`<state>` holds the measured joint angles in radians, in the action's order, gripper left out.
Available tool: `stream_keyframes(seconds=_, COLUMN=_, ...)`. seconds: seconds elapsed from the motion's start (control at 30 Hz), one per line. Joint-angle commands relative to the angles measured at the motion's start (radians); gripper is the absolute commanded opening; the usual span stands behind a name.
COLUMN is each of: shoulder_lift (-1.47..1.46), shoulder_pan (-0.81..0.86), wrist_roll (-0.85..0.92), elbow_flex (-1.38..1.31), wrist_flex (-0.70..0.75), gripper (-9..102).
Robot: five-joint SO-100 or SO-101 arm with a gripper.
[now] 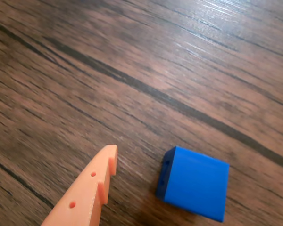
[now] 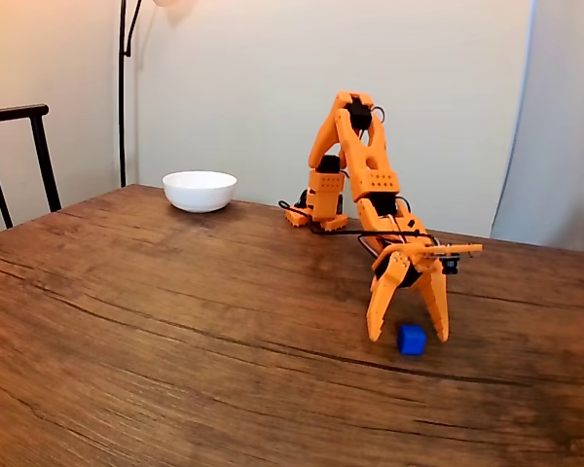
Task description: Grasp the cube and drop it in the bowl
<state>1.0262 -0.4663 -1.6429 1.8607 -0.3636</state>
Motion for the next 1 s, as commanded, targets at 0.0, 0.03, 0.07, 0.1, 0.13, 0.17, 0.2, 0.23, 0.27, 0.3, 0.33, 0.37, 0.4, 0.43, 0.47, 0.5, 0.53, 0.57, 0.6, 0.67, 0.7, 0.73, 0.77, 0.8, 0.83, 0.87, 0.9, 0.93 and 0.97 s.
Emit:
stream_keyframes(seconds=0.0, shoulder_lift=0.014, shoulder_pan=0.014, wrist_roll=-0.005, elbow_flex=-0.005, wrist_flex=0.003, gripper=50)
stream_keyframes(seconds=0.03, shoulder_lift=0.014, shoulder_pan=0.015, wrist_roll=-0.005, elbow_flex=-0.003, wrist_flex=0.003, gripper=50)
stream_keyframes(seconds=0.07, shoulder_lift=0.012, shoulder_pan=0.017, wrist_roll=-0.006, elbow_flex=-0.003, wrist_flex=0.003, gripper=50)
stream_keyframes(seconds=0.1, shoulder_lift=0.012, shoulder_pan=0.017, wrist_roll=-0.006, elbow_flex=-0.003, wrist_flex=0.003, gripper=50)
stream_keyframes(seconds=0.13, shoulder_lift=0.012, shoulder_pan=0.021, wrist_roll=-0.006, elbow_flex=0.002, wrist_flex=0.003, gripper=50)
stream_keyframes(seconds=0.17, shoulder_lift=0.012, shoulder_pan=0.026, wrist_roll=-0.006, elbow_flex=0.011, wrist_flex=0.003, gripper=50)
stream_keyframes(seconds=0.2, shoulder_lift=0.014, shoulder_pan=0.029, wrist_roll=-0.006, elbow_flex=0.021, wrist_flex=0.003, gripper=50)
stream_keyframes(seconds=0.23, shoulder_lift=0.014, shoulder_pan=0.029, wrist_roll=-0.002, elbow_flex=0.031, wrist_flex=0.003, gripper=50)
stream_keyframes(seconds=0.27, shoulder_lift=0.014, shoulder_pan=0.031, wrist_roll=0.000, elbow_flex=0.037, wrist_flex=0.003, gripper=50)
stream_keyframes(seconds=0.3, shoulder_lift=0.014, shoulder_pan=0.031, wrist_roll=0.000, elbow_flex=0.043, wrist_flex=0.003, gripper=50)
stream_keyframes(seconds=0.33, shoulder_lift=0.014, shoulder_pan=0.031, wrist_roll=0.002, elbow_flex=0.046, wrist_flex=0.003, gripper=50)
stream_keyframes(seconds=0.37, shoulder_lift=0.014, shoulder_pan=0.031, wrist_roll=0.002, elbow_flex=0.046, wrist_flex=0.003, gripper=50)
stream_keyframes(seconds=0.4, shoulder_lift=0.014, shoulder_pan=0.031, wrist_roll=0.002, elbow_flex=0.043, wrist_flex=0.003, gripper=50)
stream_keyframes(seconds=0.43, shoulder_lift=0.014, shoulder_pan=0.031, wrist_roll=0.002, elbow_flex=0.041, wrist_flex=0.003, gripper=48)
stream_keyframes(seconds=0.47, shoulder_lift=0.014, shoulder_pan=0.031, wrist_roll=0.002, elbow_flex=0.040, wrist_flex=0.003, gripper=46)
stream_keyframes(seconds=0.5, shoulder_lift=0.014, shoulder_pan=0.031, wrist_roll=0.002, elbow_flex=0.038, wrist_flex=0.003, gripper=43)
stream_keyframes(seconds=0.53, shoulder_lift=0.014, shoulder_pan=0.032, wrist_roll=0.002, elbow_flex=0.038, wrist_flex=0.003, gripper=40)
stream_keyframes(seconds=0.57, shoulder_lift=0.014, shoulder_pan=0.032, wrist_roll=0.002, elbow_flex=0.037, wrist_flex=0.003, gripper=38)
stream_keyframes(seconds=0.6, shoulder_lift=0.014, shoulder_pan=0.032, wrist_roll=0.002, elbow_flex=0.037, wrist_flex=0.003, gripper=35)
stream_keyframes(seconds=0.67, shoulder_lift=0.014, shoulder_pan=0.032, wrist_roll=0.002, elbow_flex=0.032, wrist_flex=0.002, gripper=32)
stream_keyframes(seconds=0.7, shoulder_lift=0.014, shoulder_pan=0.032, wrist_roll=0.002, elbow_flex=0.032, wrist_flex=0.002, gripper=31)
stream_keyframes(seconds=0.73, shoulder_lift=0.014, shoulder_pan=0.032, wrist_roll=0.002, elbow_flex=0.032, wrist_flex=0.002, gripper=30)
stream_keyframes(seconds=0.77, shoulder_lift=0.014, shoulder_pan=0.032, wrist_roll=0.002, elbow_flex=0.032, wrist_flex=0.002, gripper=29)
stream_keyframes(seconds=0.8, shoulder_lift=0.014, shoulder_pan=0.032, wrist_roll=0.003, elbow_flex=0.032, wrist_flex=0.002, gripper=28)
stream_keyframes(seconds=0.83, shoulder_lift=0.014, shoulder_pan=0.032, wrist_roll=0.012, elbow_flex=0.032, wrist_flex=0.002, gripper=26)
stream_keyframes(seconds=0.87, shoulder_lift=0.014, shoulder_pan=0.032, wrist_roll=0.029, elbow_flex=0.034, wrist_flex=0.002, gripper=24)
stream_keyframes(seconds=0.9, shoulder_lift=0.012, shoulder_pan=0.032, wrist_roll=0.040, elbow_flex=0.037, wrist_flex=0.002, gripper=22)
stream_keyframes(seconds=0.93, shoulder_lift=0.012, shoulder_pan=0.032, wrist_roll=0.043, elbow_flex=0.040, wrist_flex=0.002, gripper=20)
stream_keyframes(seconds=0.97, shoulder_lift=0.012, shoulder_pan=0.032, wrist_roll=0.044, elbow_flex=0.041, wrist_flex=0.002, gripper=18)
